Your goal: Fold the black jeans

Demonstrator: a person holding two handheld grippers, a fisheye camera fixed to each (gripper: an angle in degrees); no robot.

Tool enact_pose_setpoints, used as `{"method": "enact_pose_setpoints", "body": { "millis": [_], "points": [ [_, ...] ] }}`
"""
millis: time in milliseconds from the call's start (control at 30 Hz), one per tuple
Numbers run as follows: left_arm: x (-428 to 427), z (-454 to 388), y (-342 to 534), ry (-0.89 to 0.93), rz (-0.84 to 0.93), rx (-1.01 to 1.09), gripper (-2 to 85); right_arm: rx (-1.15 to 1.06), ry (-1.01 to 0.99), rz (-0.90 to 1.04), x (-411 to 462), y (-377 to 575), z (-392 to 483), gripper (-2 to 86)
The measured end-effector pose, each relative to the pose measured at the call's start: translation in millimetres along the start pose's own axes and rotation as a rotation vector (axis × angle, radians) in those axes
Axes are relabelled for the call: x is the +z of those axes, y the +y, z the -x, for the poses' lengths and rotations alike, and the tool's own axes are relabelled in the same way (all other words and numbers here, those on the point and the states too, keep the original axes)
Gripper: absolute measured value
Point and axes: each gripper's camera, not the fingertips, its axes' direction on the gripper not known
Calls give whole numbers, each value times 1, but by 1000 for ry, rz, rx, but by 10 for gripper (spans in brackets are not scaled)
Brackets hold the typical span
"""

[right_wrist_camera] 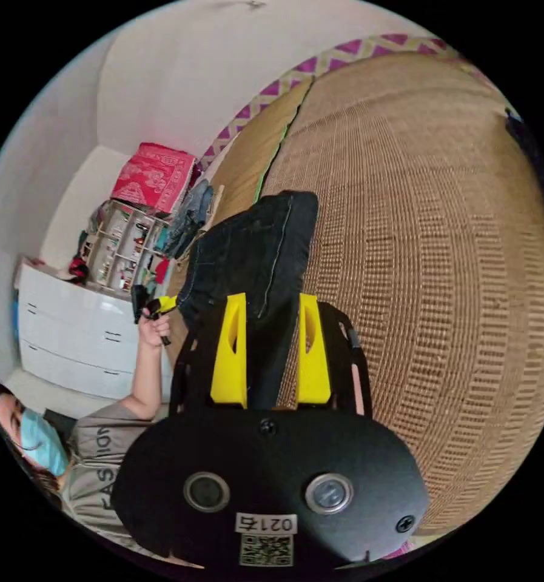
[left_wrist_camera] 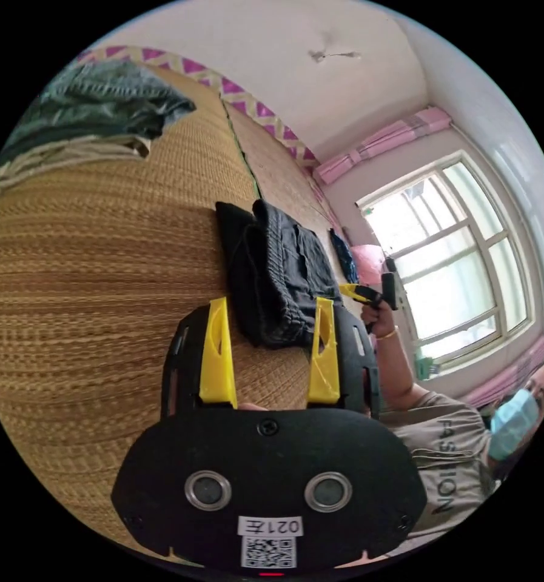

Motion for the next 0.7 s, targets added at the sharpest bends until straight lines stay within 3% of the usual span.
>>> {"method": "enact_pose_setpoints", "body": {
  "millis": [67, 200, 433, 700],
  "points": [
    [14, 23, -13, -12, 53, -63, 172, 119, -172, 84, 13, -6, -68, 94],
    [39, 55, -31, 94, 87, -129, 144, 195, -291, 100, 21, -16, -128, 90],
    [83, 68, -41, 96, 143, -126, 61, 254, -452, 117, 35, -32, -200, 31],
    [39, 50, -30, 167, 19, -41, 53, 18, -359, 135, -18, -81, -141, 33]
  ]
}}
